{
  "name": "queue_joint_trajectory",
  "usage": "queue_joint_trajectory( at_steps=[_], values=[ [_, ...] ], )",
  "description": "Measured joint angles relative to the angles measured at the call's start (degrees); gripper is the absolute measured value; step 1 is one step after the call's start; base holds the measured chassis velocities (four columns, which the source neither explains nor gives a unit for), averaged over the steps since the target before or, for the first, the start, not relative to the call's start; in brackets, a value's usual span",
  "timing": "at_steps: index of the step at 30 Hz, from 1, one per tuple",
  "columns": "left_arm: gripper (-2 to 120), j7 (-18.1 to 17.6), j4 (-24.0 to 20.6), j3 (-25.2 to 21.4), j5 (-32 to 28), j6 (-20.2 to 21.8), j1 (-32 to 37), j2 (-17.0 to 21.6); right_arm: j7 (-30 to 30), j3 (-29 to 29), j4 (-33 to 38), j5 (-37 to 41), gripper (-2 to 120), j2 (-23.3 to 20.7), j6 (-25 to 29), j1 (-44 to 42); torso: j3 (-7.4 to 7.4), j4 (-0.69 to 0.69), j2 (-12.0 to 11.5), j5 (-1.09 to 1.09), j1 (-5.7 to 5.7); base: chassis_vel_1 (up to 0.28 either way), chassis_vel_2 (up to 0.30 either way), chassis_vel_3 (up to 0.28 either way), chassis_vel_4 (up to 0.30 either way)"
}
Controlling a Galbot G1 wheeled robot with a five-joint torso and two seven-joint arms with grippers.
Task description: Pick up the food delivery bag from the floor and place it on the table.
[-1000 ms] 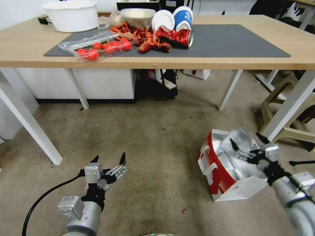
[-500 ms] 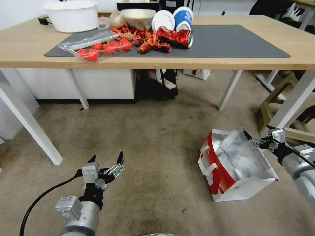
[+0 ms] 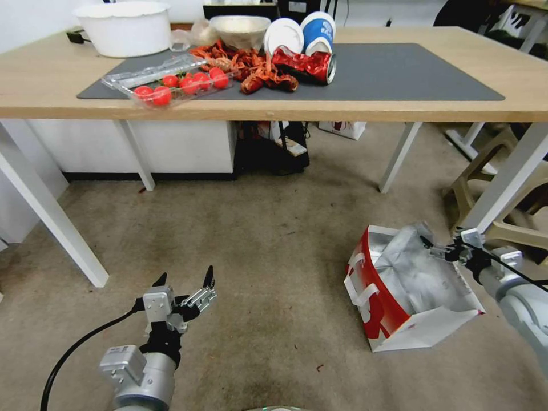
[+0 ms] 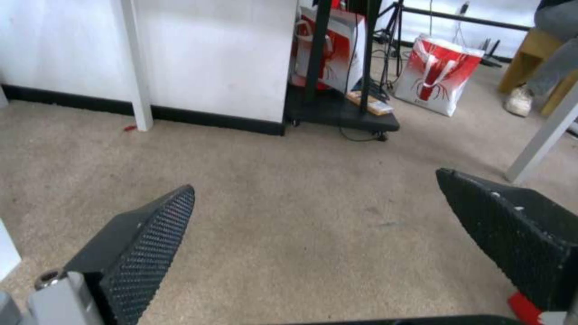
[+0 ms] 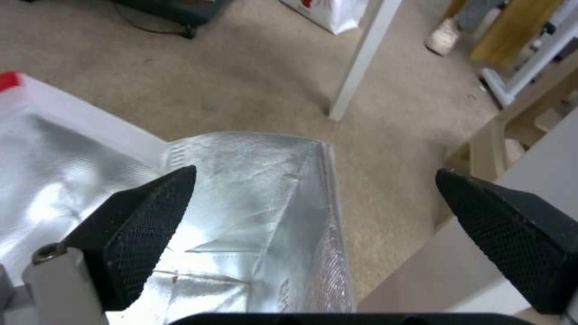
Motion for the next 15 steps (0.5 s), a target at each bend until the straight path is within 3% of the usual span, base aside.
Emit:
queue_joint_trajectory(
  at_steps=[15],
  values=[
    [100,-0.6,0.7,-0.6,-0.6,0.2,-0.4,0.2,4.0,-10.7,-7.1,1.1,100,-0.1,-7.5,10.9,0.0,0.0,0.0,0.0,0.0,0.0,0.0,0.0,0.0]
  ],
)
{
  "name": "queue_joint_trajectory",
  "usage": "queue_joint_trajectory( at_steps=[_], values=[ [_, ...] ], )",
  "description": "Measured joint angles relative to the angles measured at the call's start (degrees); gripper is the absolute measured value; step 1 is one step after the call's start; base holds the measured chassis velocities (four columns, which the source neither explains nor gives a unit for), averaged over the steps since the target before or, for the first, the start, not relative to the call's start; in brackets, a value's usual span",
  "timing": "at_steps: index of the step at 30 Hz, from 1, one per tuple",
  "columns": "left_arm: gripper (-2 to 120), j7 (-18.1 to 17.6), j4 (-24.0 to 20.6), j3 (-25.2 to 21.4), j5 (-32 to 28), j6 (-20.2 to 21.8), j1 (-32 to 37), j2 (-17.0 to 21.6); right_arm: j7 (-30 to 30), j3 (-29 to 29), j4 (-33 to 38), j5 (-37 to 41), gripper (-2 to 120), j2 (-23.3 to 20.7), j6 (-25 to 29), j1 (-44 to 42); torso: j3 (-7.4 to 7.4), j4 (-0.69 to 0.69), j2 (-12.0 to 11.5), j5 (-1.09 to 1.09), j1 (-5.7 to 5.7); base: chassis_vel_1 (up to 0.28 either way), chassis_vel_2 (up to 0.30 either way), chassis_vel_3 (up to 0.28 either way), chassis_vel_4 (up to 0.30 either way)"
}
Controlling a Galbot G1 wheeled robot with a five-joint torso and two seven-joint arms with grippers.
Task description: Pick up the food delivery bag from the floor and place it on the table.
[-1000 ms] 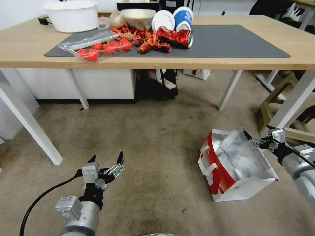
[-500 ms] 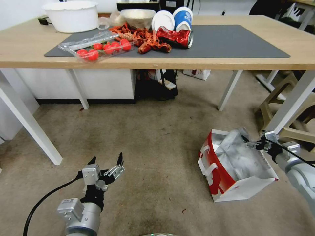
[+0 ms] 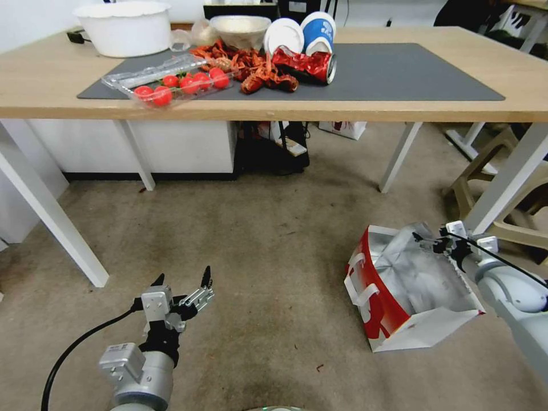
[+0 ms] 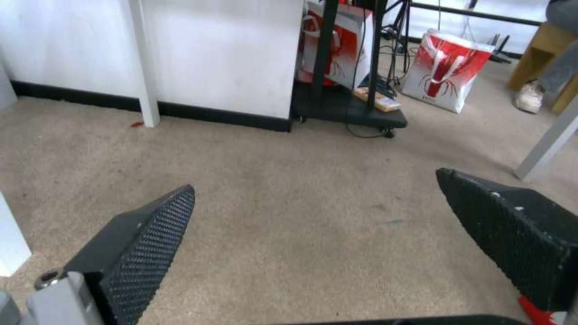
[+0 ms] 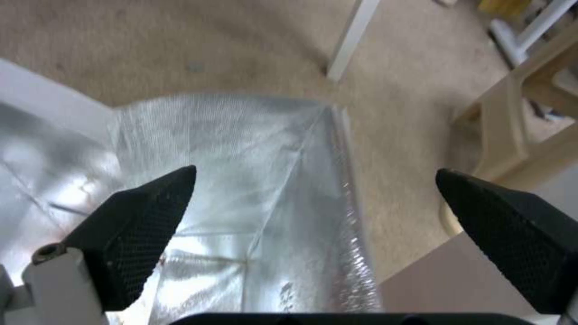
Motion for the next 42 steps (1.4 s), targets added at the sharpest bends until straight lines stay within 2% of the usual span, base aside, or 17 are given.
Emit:
queue_joint_trajectory(
  at_steps=[7,12,15,16,17,19,22,25,26,30,32,33,35,38,42],
  values=[
    [100,0.0,0.6,0.2,0.6,-0.5,0.1,-0.5,0.4,-4.2,-2.8,-0.5,100,0.3,-6.7,3.7,0.0,-0.01,0.0,-0.01,0.0,0.0,0.0,0.0,0.0],
    [100,0.0,0.8,0.3,0.9,-0.9,0.4,-0.6,0.2,-5.3,-4.4,-0.5,92,0.7,-7.2,4.7,0.0,0.0,0.0,0.0,0.0,0.0,0.0,0.0,0.0],
    [100,0.0,0.9,0.3,1.3,-1.2,0.6,-0.7,0.0,-5.8,-6.0,-0.2,81,0.8,-7.2,5.5,0.0,0.0,0.0,0.0,0.0,0.0,0.0,0.0,0.0],
    [100,0.0,0.9,0.3,1.3,-1.2,0.6,-0.7,0.0,-5.8,-6.0,-0.2,81,0.8,-7.2,5.5,0.0,0.0,0.0,0.0,0.0,0.0,0.0,0.0,0.0],
    [100,0.0,1.0,0.3,1.3,-1.6,0.6,-0.8,-0.3,-5.8,-6.5,-0.2,73,0.8,-7.1,5.7,0.0,0.0,0.0,0.0,0.0,0.0,0.0,0.0,0.0],
    [100,0.0,1.0,0.3,1.4,-1.7,0.6,-0.8,-0.4,-5.8,-6.6,-0.2,69,0.8,-7.0,5.7,0.0,0.0,0.0,0.0,0.0,0.0,0.0,0.0,0.0],
    [100,0.1,1.3,0.3,1.7,-1.8,0.6,-0.8,-0.7,-6.2,-7.1,-0.1,52,1.0,-6.6,6.3,0.0,0.0,0.0,0.0,0.0,0.0,0.0,0.0,0.0],
    [100,0.1,1.3,0.4,1.8,-1.8,0.7,-0.8,-1.2,-6.5,-7.5,-0.1,45,1.1,-6.3,6.6,-0.01,0.0,0.0,-0.01,0.0,0.0,0.0,0.0,0.0],
    [100,0.2,1.3,0.5,1.9,-1.8,0.7,-0.8,-1.7,-6.7,-7.7,-0.1,37,1.2,-5.9,6.8,0.0,0.0,0.0,0.0,0.0,0.0,0.0,0.0,0.0],
    [100,0.2,1.3,0.4,1.9,-1.8,0.8,-0.8,-2.2,-7.0,-7.9,-0.1,28,1.3,-5.6,7.0,-0.01,0.0,0.0,-0.01,0.0,0.0,0.0,0.0,0.0],
    [100,0.1,1.3,0.3,1.9,-1.8,0.8,-0.7,-3.1,-7.1,-8.0,-0.3,16,1.3,-5.1,7.2,0.0,0.0,0.0,0.0,0.0,0.0,0.0,0.0,0.0],
    [100,0.1,1.3,0.3,1.9,-1.8,0.8,-0.7,-3.1,-7.1,-8.0,-0.3,16,1.3,-5.1,7.2,0.0,0.0,0.0,0.0,0.0,0.0,0.0,0.0,0.0],
    [100,0.0,1.3,0.3,1.9,-1.8,0.8,-0.6,-4.4,-7.1,-8.0,-0.5,6,1.3,-3.8,7.2,-0.01,0.0,0.0,0.0,0.0,0.0,0.0,0.0,0.0],
    [100,-0.1,1.3,0.3,1.9,-1.9,0.8,-0.6,-5.6,-6.9,-7.9,-0.6,0,1.3,-2.3,6.8,0.0,0.01,0.0,0.0,0.0,0.0,0.0,0.0,0.0],
    [100,-0.2,1.3,0.3,1.9,-2.0,0.8,-0.5,-7.9,-5.5,-7.5,-0.9,0,0.8,0.3,5.6,0.0,0.0,0.0,-0.01,0.0,0.0,0.0,0.0,0.0]
  ],
)
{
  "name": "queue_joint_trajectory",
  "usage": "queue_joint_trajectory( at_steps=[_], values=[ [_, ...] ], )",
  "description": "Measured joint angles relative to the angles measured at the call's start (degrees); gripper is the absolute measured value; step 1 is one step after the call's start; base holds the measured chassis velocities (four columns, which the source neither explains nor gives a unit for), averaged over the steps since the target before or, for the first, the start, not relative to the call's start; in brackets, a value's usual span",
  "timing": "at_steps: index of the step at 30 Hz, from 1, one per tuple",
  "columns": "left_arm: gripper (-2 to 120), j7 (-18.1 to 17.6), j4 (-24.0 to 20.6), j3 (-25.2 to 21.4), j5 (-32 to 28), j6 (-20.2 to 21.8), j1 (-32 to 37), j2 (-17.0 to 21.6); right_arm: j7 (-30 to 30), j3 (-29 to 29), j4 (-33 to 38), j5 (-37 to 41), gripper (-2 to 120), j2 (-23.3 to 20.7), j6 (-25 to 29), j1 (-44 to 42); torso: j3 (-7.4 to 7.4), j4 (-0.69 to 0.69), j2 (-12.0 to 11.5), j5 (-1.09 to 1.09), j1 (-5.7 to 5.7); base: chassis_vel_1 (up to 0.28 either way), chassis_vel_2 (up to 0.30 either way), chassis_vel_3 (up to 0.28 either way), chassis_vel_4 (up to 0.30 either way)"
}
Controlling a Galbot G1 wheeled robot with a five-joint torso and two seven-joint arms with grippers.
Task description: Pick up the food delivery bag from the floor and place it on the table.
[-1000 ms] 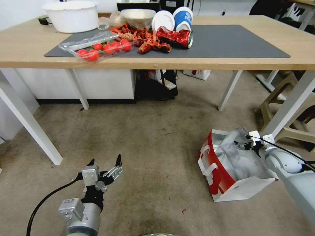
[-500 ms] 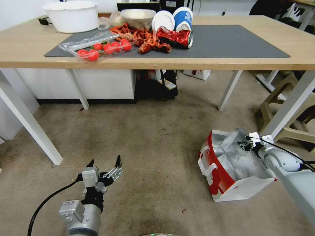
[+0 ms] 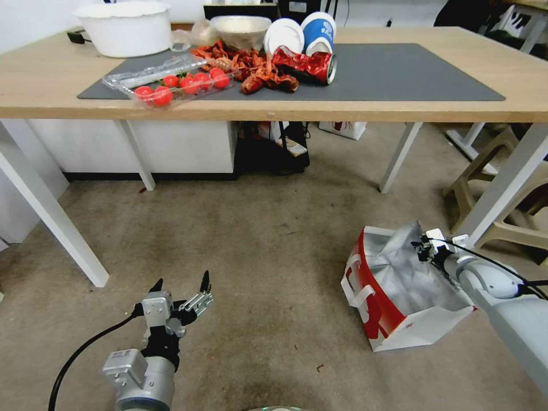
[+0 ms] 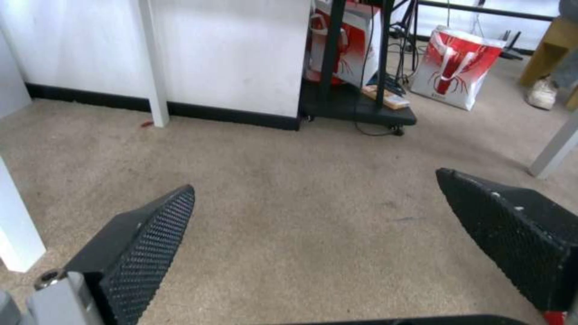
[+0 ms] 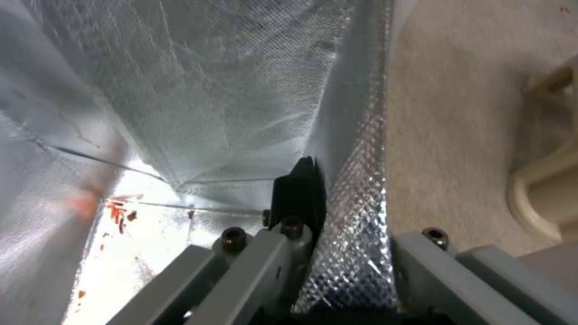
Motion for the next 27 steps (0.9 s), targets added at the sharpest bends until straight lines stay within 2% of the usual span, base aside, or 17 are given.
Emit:
queue_joint_trajectory(
  at_steps=[3,5,6,8,9,10,11,13,14,17,18,20,21,24,25,27],
  values=[
    [100,0.0,0.0,0.0,0.0,0.0,0.0,0.0,-1.6,0.8,0.2,0.0,0,-0.3,1.5,-0.8,0.0,0.0,0.0,0.01,0.0,0.0,0.0,0.0,0.0],
    [100,-0.1,0.0,0.0,0.0,0.0,0.0,0.1,-5.5,2.5,0.3,0.9,0,-0.9,5.2,-1.9,0.0,0.0,0.0,0.01,0.0,0.0,0.0,0.0,0.0],
    [100,-0.2,0.0,0.0,0.0,0.0,0.0,0.1,-12.9,4.5,-0.1,3.7,0,-1.8,11.3,-3.1,0.0,0.0,0.0,0.01,0.0,0.0,0.0,0.0,0.0],
    [100,-0.2,-0.1,0.0,0.0,0.0,0.1,0.2,-14.8,4.9,-0.2,4.3,0,-2.0,12.7,-3.4,0.0,0.0,0.0,0.01,0.0,0.0,0.0,0.0,0.0],
    [100,-0.2,-0.2,0.0,0.1,0.0,0.1,0.2,-22.2,6.7,-0.5,6.4,0,-2.8,18.6,-4.4,0.0,-0.01,0.0,0.0,0.0,0.0,0.0,0.0,0.0],
    [100,-0.2,-0.2,0.0,0.1,0.0,0.1,0.2,-22.2,6.7,-0.5,6.4,0,-2.8,18.6,-4.4,0.0,-0.01,0.0,0.0,0.0,0.0,0.0,0.0,0.0],
    [100,-0.2,-0.4,0.1,0.2,-0.1,0.3,0.2,-28.8,8.5,-0.9,8.3,0,-3.3,23.6,-5.1,0.0,0.0,0.0,0.01,0.0,0.0,0.0,0.0,0.0],
    [100,-0.1,-0.5,0.2,0.5,-0.2,0.6,0.2,-37.1,10.7,-0.9,11.3,0,-4.0,26.9,-6.1,0.0,0.0,0.0,0.01,0.0,0.0,0.0,0.0,0.0],
    [100,-0.1,-0.5,0.2,0.5,-0.2,0.6,0.2,-37.1,10.7,-0.9,11.3,0,-4.0,26.9,-6.1,0.0,0.0,0.0,0.01,0.0,0.0,0.0,0.0,0.0],
    [100,-0.2,-0.6,0.5,0.7,-0.3,0.8,0.1,-47.8,12.7,1.1,18.3,0,-5.8,28.0,-7.9,0.0,-0.01,0.0,0.0,0.0,0.0,0.0,0.0,0.0],
    [100,-0.2,-0.6,0.5,0.7,-0.3,0.8,0.1,-47.8,12.7,1.1,18.3,0,-5.8,28.0,-7.9,0.0,-0.01,0.0,0.0,0.0,0.0,0.0,0.0,0.0],
    [100,-0.2,-0.8,0.5,0.7,-0.4,1.0,0.0,-53.5,13.9,3.4,23.0,0,-7.0,27.2,-9.6,0.0,0.0,0.0,0.0,0.0,0.0,0.0,0.0,0.0],
    [100,-0.2,-0.8,0.5,0.7,-0.4,1.0,0.0,-53.5,13.9,3.4,23.0,0,-7.0,27.2,-9.6,0.0,0.0,0.0,0.0,0.0,0.0,0.0,0.0,0.0],
    [100,-0.2,-1.1,0.4,0.4,-0.7,1.6,0.0,-58.1,15.8,8.8,29.2,0,-8.1,23.3,-13.5,0.0,0.0,0.0,-0.01,0.0,0.0,0.0,0.0,0.0],
    [100,-0.2,-1.1,0.4,0.4,-0.7,1.6,0.0,-58.1,15.8,8.8,29.2,0,-8.1,23.3,-13.5,0.0,0.0,0.0,-0.01,0.0,0.0,0.0,0.0,0.0],
    [100,-0.2,-1.4,0.3,0.3,-0.9,1.9,-0.1,-60.7,16.6,12.5,32.0,0,-8.1,20.0,-15.8,0.0,-0.01,0.0,0.0,0.0,0.0,0.0,0.0,0.0]
  ],
)
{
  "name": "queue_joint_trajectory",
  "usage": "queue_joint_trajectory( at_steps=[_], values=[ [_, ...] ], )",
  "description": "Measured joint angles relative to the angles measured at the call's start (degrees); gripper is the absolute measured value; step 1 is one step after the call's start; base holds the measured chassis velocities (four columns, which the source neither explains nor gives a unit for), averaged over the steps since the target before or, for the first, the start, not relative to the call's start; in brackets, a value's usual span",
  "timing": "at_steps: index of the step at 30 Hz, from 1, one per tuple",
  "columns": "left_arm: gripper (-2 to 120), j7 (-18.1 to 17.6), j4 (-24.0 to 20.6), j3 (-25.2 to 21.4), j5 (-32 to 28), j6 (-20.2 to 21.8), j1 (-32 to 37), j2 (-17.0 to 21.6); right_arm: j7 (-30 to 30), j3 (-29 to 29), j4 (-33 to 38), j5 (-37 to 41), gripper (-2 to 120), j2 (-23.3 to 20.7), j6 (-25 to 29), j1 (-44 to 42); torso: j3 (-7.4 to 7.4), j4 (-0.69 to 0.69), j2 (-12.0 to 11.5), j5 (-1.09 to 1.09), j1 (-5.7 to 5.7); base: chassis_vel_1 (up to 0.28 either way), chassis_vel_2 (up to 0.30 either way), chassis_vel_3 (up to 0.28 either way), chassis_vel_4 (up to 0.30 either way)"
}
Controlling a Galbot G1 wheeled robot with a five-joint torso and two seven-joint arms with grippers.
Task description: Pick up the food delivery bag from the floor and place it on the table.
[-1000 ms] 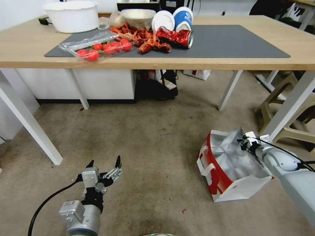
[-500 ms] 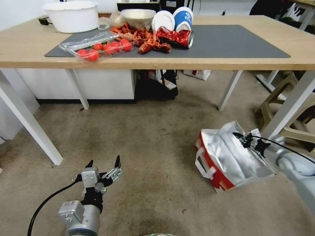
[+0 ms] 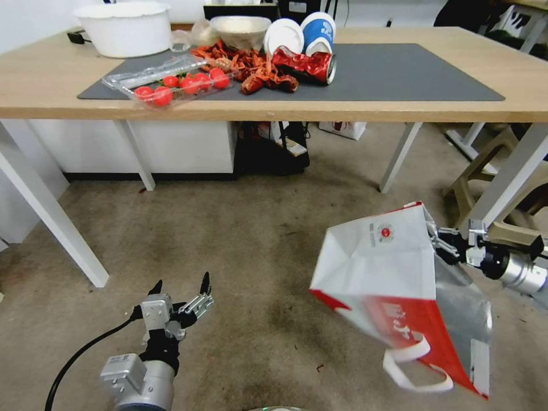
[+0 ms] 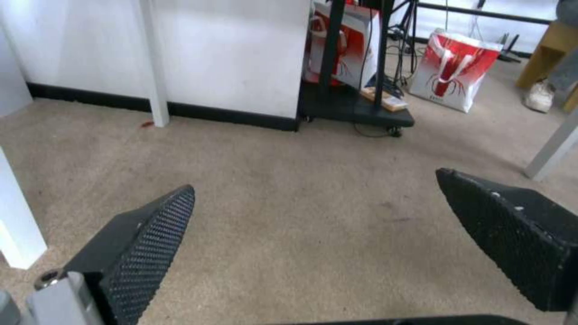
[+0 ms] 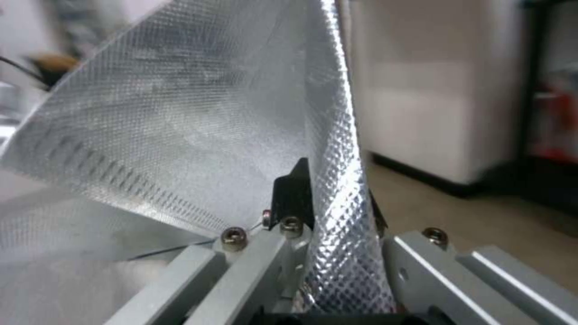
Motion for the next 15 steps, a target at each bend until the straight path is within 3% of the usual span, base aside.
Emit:
queue_joint_trajectory(
  at_steps=[8,15],
  values=[
    [100,-0.1,-0.7,-0.6,-0.8,-0.1,0.6,-0.1,-4.1,0.7,7.6,6.7,0,1.3,-7.0,-2.8,0.0,0.01,0.0,0.0,0.0,0.0,0.0,0.0,0.0],
    [100,-0.6,-0.9,-0.6,-1.0,-0.1,0.7,-0.3,-6.1,1.1,10.5,9.6,0,2.1,-9.8,-4.2,0.0,0.01,0.0,-0.01,0.0,0.0,0.0,0.0,0.0]
  ],
)
